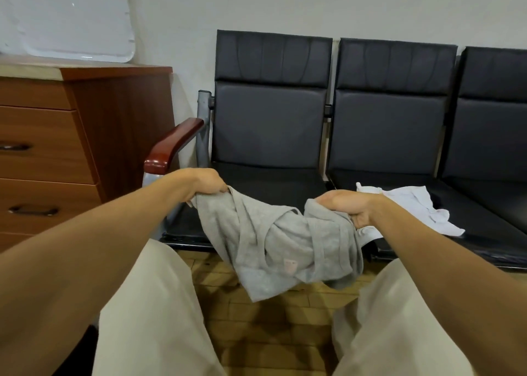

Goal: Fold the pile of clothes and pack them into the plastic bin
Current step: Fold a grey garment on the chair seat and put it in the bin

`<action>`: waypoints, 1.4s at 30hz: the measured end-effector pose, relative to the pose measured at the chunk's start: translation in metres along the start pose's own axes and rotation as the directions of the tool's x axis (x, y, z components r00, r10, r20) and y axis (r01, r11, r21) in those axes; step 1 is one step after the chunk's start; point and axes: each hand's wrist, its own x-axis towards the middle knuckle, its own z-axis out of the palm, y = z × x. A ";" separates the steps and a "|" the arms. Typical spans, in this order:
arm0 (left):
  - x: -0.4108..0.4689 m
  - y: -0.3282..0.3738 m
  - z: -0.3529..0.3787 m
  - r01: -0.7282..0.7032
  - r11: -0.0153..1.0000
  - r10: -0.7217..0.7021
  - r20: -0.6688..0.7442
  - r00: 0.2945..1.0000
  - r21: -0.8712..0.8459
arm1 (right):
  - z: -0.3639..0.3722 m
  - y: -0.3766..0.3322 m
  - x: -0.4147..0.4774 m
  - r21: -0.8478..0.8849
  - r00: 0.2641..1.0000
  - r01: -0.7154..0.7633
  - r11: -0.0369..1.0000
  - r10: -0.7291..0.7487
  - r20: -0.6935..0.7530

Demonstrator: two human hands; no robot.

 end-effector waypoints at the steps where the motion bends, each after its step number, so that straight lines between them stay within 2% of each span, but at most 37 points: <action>1: -0.002 0.002 -0.001 -0.005 1.000 0.005 0.047 0.999 -0.009 | 0.003 0.000 0.000 0.008 0.999 0.035 0.999 -0.035 0.027; 3: -0.004 0.004 -0.003 0.000 0.994 0.014 0.128 0.992 -0.108 | 0.008 -0.004 0.002 0.141 0.994 0.109 0.984 -0.110 -0.003; 5: -0.002 0.003 -0.002 -0.014 0.993 0.030 0.137 0.990 -0.119 | 0.012 -0.007 0.006 0.218 0.980 0.183 0.959 -0.160 -0.121; 7: 0.006 0.001 0.001 -0.071 0.996 0.070 0.035 0.997 0.048 | 0.009 -0.007 0.018 0.048 0.938 0.196 0.979 -0.173 -0.299; 9: 0.012 -0.002 0.008 -0.114 0.976 0.133 -0.092 0.987 0.187 | 0.005 0.000 0.032 -0.163 0.852 0.152 0.975 -0.213 -0.478; 11: 0.020 -0.009 0.013 -0.141 0.960 0.186 -0.175 0.967 0.242 | -0.001 0.010 0.042 -0.231 0.763 0.141 0.963 -0.254 -0.594; 12: 0.023 -0.014 0.014 -0.154 0.956 0.205 -0.197 0.959 0.248 | -0.005 0.014 0.045 -0.261 0.731 0.132 0.956 -0.272 -0.626; 16: 0.035 -0.034 0.019 -0.231 0.937 0.281 -0.171 0.944 0.263 | -0.015 0.031 0.052 -0.377 0.682 0.068 0.924 -0.319 -0.658; 18: 0.040 -0.037 0.018 -0.276 0.935 0.327 -0.241 0.914 0.221 | -0.022 0.031 0.055 -0.427 0.610 0.081 0.901 -0.383 -0.694; 19: 0.044 -0.038 0.016 -0.290 0.936 0.339 -0.284 0.897 0.202 | -0.026 0.029 0.055 -0.472 0.605 0.061 0.880 -0.408 -0.684; 20: 0.045 -0.038 0.015 -0.290 0.935 0.341 -0.303 0.890 0.203 | -0.029 0.027 0.054 -0.525 0.627 0.021 0.851 -0.420 -0.656; 22: 0.045 -0.037 0.014 -0.300 0.924 0.364 -0.311 0.878 0.236 | -0.032 0.027 0.053 -0.632 0.719 -0.063 0.772 -0.404 -0.565; 24: 0.042 -0.034 0.017 -0.352 0.906 0.418 -0.371 0.830 0.234 | -0.030 0.033 0.056 -0.742 0.841 -0.118 0.660 -0.331 -0.428; 26: 0.038 -0.034 0.021 -0.386 0.887 0.457 -0.356 0.815 0.254 | -0.023 0.040 0.059 -0.805 0.908 -0.168 0.569 -0.230 -0.351; 28: 0.038 -0.037 0.025 -0.365 0.886 0.444 -0.290 0.848 0.287 | -0.019 0.043 0.059 -0.792 0.899 -0.110 0.601 -0.280 -0.337; 31: 0.044 -0.046 0.026 -0.284 0.939 0.334 -0.312 0.889 0.195 | -0.015 0.046 0.056 -0.602 0.773 0.145 0.785 -0.470 -0.426; 33: 0.049 -0.051 0.027 -0.187 0.970 0.224 -0.276 0.935 0.154 | -0.012 0.049 0.053 -0.532 0.754 0.207 0.821 -0.480 -0.449; 35: 0.052 -0.055 0.028 -0.141 0.984 0.167 -0.265 0.950 0.113 | -0.012 0.050 0.056 -0.559 0.768 0.200 0.805 -0.483 -0.420; 37: 0.056 -0.060 0.027 -0.120 0.992 0.127 -0.348 0.929 0.042 | -0.019 0.046 0.057 -0.633 0.749 0.179 0.753 -0.521 -0.408; 39: 0.060 -0.067 0.022 -0.095 0.995 0.076 -0.464 0.883 -0.018 | -0.029 0.039 0.057 -0.736 0.761 0.097 0.670 -0.526 -0.379; 42: 0.065 -0.071 0.019 -0.051 0.999 0.051 -0.501 0.864 0.013 | -0.045 0.036 0.055 -0.802 0.807 -0.068 0.594 -0.440 -0.394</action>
